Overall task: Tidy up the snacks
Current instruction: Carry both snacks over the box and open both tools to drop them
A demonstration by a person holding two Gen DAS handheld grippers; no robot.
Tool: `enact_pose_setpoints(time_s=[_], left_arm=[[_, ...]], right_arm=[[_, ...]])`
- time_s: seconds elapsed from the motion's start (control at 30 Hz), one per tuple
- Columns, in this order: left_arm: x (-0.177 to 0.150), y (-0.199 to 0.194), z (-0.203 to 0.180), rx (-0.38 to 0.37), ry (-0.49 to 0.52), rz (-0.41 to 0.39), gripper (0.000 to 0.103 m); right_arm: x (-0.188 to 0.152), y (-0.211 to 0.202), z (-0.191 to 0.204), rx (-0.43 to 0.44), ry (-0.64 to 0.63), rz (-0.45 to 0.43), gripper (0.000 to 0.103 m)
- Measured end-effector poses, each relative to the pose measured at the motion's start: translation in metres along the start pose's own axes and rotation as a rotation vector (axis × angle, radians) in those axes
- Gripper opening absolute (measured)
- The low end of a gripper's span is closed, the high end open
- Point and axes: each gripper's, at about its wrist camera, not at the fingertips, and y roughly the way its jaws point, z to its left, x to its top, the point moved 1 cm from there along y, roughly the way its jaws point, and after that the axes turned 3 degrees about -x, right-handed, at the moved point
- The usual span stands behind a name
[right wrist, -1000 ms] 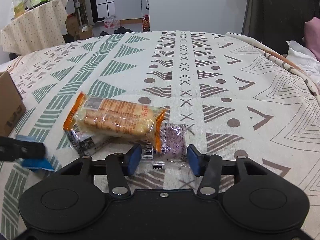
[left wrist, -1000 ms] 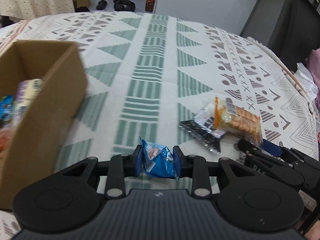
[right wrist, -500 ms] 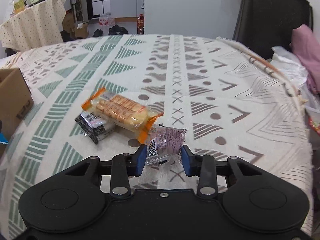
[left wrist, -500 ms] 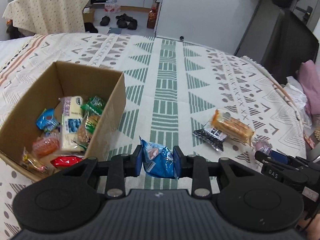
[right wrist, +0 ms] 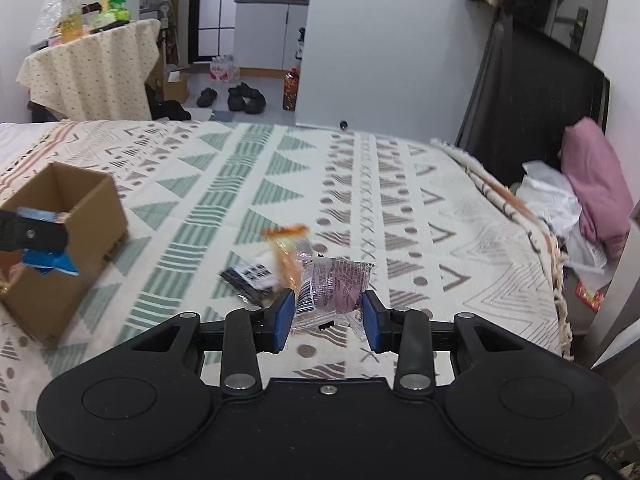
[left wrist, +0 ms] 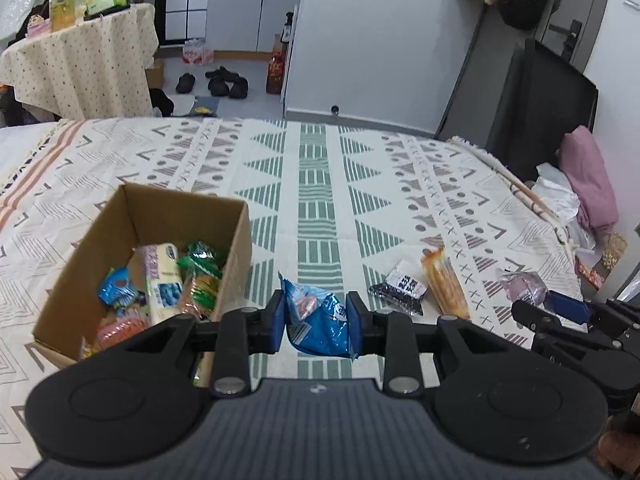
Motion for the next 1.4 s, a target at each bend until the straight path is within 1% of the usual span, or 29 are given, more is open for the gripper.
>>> enact_pose_setpoints(time_s=[0.1,0.17,0.33,0.43,0.6,0.93,1.17,1.4], left_arm=[[0.003,-0.009,0.005,-0.01,-0.011,-0.014,0.03],[0.005,-0.017,0.007,0.017,0.008,-0.036,0.03],[0.015,-0.034,0.02,0.035,0.008,-0.072,0.031],[0.021,-0.041,0.033,0.035,-0.011,-0.089,0.031],[0.028,-0.048,0.057,0.059,-0.047,-0.105,0.03],[0.04,-0.061,0.098,0.129,-0.088,-0.152,0.03],[0.04,-0.048,0.131,0.144,-0.172,-0.129,0.031],[0.037,-0.025,0.152,0.109,-0.238,-0.116,0.031]], right_arm=[[0.005,-0.012,0.011,-0.006,-0.013,-0.026,0.036],[0.01,-0.022,0.019,-0.009,-0.024,-0.051,0.036],[0.025,-0.041,0.036,0.01,-0.037,-0.087,0.036],[0.035,-0.048,0.045,0.06,-0.014,-0.079,0.036],[0.049,-0.053,0.066,0.079,-0.025,-0.07,0.036],[0.063,-0.052,0.113,0.15,-0.063,-0.099,0.036],[0.075,-0.043,0.149,0.221,-0.093,-0.121,0.036],[0.082,-0.023,0.178,0.271,-0.128,-0.13,0.036]])
